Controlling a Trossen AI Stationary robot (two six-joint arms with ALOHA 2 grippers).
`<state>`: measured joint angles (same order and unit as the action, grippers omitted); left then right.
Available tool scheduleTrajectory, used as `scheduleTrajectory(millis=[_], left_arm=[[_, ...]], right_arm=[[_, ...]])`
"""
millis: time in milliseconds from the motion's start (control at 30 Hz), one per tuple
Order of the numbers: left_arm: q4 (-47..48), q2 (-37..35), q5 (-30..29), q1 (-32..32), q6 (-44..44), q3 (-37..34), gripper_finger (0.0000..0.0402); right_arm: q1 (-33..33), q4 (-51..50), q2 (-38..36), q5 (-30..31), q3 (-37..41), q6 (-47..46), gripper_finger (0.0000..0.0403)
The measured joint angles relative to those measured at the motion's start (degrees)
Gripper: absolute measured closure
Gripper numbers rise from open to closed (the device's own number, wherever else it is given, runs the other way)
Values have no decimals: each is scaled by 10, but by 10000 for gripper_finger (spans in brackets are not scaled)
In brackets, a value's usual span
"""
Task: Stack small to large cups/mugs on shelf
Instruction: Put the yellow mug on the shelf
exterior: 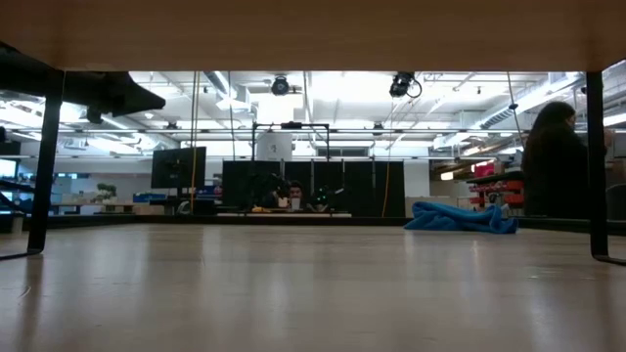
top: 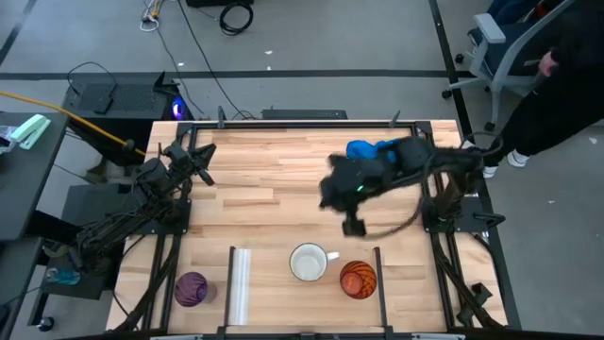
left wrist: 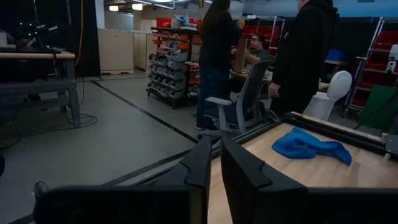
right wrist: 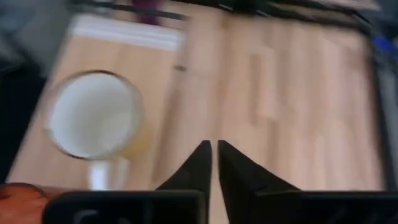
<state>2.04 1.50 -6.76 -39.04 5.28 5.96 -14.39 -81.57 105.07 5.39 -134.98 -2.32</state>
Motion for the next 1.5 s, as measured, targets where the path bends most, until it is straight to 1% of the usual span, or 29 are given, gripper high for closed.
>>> scheduleTrajectory(millis=[67,100,200,267,367,467,533,700,933,1167,1333,1400,1500], left_arm=[[2,0,0,0,0,0,360],[3,0,0,0,0,0,362],[4,0,0,0,0,0,367],[4,0,0,0,0,0,369],[4,0,0,0,0,0,372],[3,0,0,0,0,0,374],[4,0,0,0,1,0,373],[5,0,0,0,3,0,374],[9,0,0,0,10,0,383],[11,0,0,0,15,0,377],[12,0,0,0,16,0,382],[12,0,0,0,18,0,385],[12,0,0,0,20,0,384]], right_arm=[[5,-31,-19,25,0,-44,392],[6,-44,-26,28,0,-62,396],[3,-82,-34,25,0,-133,395],[3,-85,-34,22,4,-173,398],[-2,-85,-32,-7,6,-221,398],[-14,-84,-20,-22,13,-259,400],[-20,-85,-3,-44,14,-277,400],[-40,-84,38,-73,14,-329,401],[-45,-84,67,-72,14,-399,402],[-66,-84,78,-73,14,-472,402],[-87,-84,78,-58,14,-537,402],[-94,-84,78,-42,14,-561,402],[-103,-84,78,3,14,-595,402]])
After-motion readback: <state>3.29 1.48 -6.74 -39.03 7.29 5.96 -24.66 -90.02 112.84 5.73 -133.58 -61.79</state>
